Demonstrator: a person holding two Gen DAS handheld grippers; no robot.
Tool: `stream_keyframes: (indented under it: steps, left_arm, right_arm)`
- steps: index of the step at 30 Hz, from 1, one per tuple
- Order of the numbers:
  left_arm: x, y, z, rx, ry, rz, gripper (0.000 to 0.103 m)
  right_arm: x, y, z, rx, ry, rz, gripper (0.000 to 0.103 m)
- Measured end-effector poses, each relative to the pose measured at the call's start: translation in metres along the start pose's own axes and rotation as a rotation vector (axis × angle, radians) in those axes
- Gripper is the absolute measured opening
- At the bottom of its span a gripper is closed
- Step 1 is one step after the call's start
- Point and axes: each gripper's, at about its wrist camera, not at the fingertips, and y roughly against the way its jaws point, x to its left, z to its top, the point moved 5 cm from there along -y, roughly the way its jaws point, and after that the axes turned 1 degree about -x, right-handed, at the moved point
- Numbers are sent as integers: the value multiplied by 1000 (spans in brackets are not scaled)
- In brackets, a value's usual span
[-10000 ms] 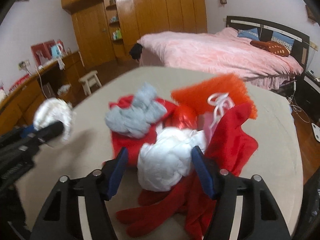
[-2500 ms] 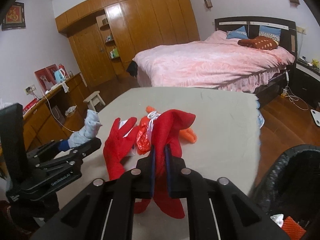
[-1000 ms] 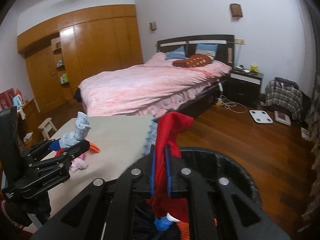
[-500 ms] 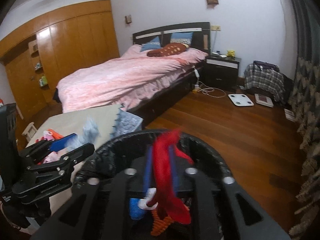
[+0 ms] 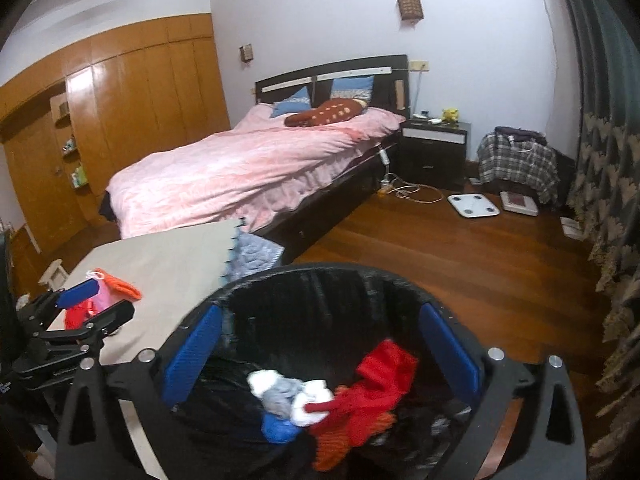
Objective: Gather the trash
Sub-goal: 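Open both grippers over the black bin, dropping the sock and red cloth, then grasp the red glove with the left gripper while the right gripper moves to the pink bag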
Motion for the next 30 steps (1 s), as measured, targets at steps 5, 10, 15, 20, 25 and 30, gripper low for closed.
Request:
stream_keyframes:
  steps: [5, 10, 15, 20, 25, 30]
  left_arm:
    - [49, 17, -8, 3, 32, 102, 88]
    - [97, 33, -22, 12, 65, 206, 88]
    - [150, 43, -37, 31, 121, 305, 88]
    - [192, 43, -51, 63, 183, 387, 87]
    - [223, 37, -68, 102, 240, 427, 87]
    - [232, 23, -79, 139, 269, 433, 87]
  right_arm:
    - [44, -13, -5, 8, 20, 82, 97]
    - [97, -27, -4, 10, 67, 166, 97]
    - [146, -43, -10, 20, 113, 240, 97]
    - [186, -55, -17, 20, 171, 284, 97]
    - [208, -72, -26, 33, 195, 311, 97]
    - [225, -89, -38, 63, 214, 322, 97]
